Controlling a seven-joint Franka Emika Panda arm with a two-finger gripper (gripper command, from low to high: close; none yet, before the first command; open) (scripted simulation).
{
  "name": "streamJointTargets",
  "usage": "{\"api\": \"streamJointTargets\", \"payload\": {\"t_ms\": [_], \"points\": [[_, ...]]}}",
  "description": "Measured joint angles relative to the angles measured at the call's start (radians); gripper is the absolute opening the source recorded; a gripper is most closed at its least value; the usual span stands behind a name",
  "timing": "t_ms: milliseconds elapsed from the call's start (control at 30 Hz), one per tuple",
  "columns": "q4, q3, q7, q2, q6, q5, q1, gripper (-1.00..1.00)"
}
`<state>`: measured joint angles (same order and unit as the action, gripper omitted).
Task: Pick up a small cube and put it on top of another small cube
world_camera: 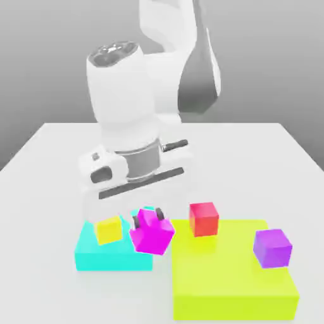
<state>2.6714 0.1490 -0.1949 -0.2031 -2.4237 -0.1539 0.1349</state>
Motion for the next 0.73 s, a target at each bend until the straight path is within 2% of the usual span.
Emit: {"api": "streamJointTargets", "payload": {"t_ms": [300,500,533,733], "points": [[0.23,-0.169,0.032,-0.32,0.051,0.109,0.113,-1.0],[0.295,-0.195,0.034,-0.172,-0.166,0.119,0.119,-1.0],[0.301,-0.196,0.034,-0.148,-0.195,0.119,0.119,1.0],[0.303,-0.197,0.034,-0.136,-0.211,0.12,0.118,1.0]]}}
